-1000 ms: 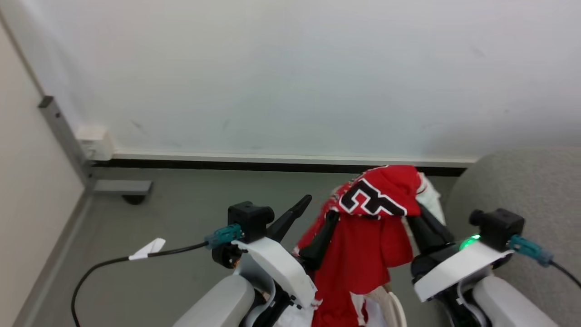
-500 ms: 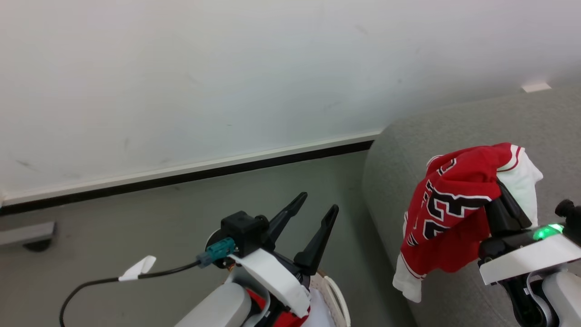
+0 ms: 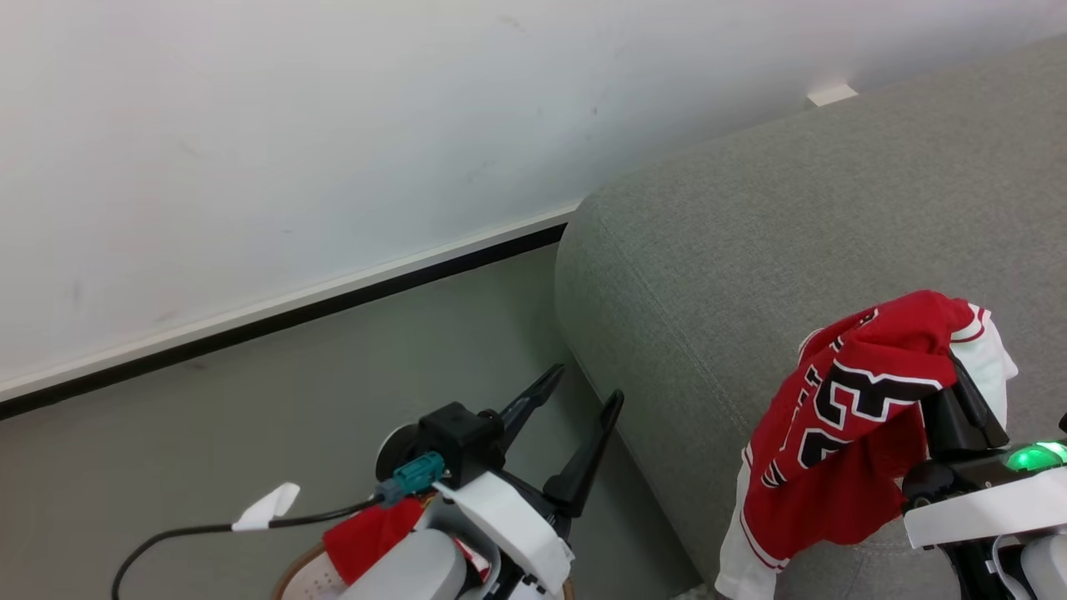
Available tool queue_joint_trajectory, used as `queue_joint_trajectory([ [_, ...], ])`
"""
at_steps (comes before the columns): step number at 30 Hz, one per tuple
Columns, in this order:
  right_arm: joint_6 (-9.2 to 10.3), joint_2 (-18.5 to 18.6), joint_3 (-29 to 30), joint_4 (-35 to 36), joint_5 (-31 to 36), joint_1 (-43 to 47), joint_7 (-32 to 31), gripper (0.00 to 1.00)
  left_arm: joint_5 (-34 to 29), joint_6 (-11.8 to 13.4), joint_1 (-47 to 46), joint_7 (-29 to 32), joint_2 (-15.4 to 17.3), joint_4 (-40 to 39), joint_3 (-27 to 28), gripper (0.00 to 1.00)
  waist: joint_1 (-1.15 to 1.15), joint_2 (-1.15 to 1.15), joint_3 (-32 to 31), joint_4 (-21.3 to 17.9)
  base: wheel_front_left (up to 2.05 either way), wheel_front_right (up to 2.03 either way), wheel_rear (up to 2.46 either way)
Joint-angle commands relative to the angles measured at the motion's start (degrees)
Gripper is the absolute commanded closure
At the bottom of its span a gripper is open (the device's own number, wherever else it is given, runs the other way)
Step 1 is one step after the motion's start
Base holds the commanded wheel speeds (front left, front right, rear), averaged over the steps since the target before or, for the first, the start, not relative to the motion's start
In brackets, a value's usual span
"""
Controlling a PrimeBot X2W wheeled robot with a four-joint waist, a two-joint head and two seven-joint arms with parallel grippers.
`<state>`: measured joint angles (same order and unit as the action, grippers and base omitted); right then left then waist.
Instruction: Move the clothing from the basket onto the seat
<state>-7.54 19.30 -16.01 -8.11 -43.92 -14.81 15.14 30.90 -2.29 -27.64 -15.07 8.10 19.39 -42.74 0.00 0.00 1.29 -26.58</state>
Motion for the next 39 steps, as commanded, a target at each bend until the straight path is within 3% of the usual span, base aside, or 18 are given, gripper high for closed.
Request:
queue_joint_trajectory([
  [1, 0.1, 0.0, 0.22, 0.34, -0.03, 0.3, 0.0, 1.0, -1.03, 0.03, 0.41, -0.1, 0.13, -0.11, 0.53, 0.0, 0.0, 0.0, 0.78, -0.72, 0.0, 0.0, 0.0],
  [6, 0.1, 0.53, 0.66, -1.51, -2.42, -5.36, -1.31, 1.0, -3.7, -0.47, -0.69, -0.08, 0.33, -0.77, 0.92, 0.0, 0.0, 0.0, 3.59, -0.63, 0.0, 0.0, 0.0],
  [12, 0.1, 3.01, 2.71, -5.99, -6.33, -18.71, -3.16, 1.0, -6.26, -1.52, -4.83, 0.22, 1.68, -1.33, 0.32, 0.0, 0.0, 0.0, 13.39, 2.84, 0.0, 0.0, 0.0],
  [20, 0.1, 10.94, 10.16, -15.91, -6.49, -36.97, -2.46, 1.0, -8.08, -2.17, -11.02, 2.18, 3.62, -3.41, 0.06, 0.0, 0.0, 0.0, 27.73, 10.73, 0.0, 0.0, 0.0],
  [25, 0.11, 16.45, 14.3, -25.24, -2.13, -43.06, -2.01, 1.0, -8.67, -1.59, -12.18, 2.68, 5.41, -4.51, 0.82, 0.0, 0.0, 0.0, 33.06, 14.83, 0.0, 0.0, 0.0],
  [33, 0.11, 13.61, 11.63, -45.62, 4.05, -44.84, -6.25, 1.0, -7.95, -1.18, -11.8, 1.69, 5.23, -4.34, 1.01, 0.0, 0.0, 0.0, 34.92, 17.62, 0.0, 0.0, 0.0],
  [39, 0.11, 11.79, 7.87, -53.73, 4.57, -43.66, -11.42, 1.0, -7.24, -0.87, -11.27, 1.11, 4.73, -3.7, 1.28, 0.0, 0.0, 0.0, 33.46, 17.63, 0.0, 0.0, 0.0],
])
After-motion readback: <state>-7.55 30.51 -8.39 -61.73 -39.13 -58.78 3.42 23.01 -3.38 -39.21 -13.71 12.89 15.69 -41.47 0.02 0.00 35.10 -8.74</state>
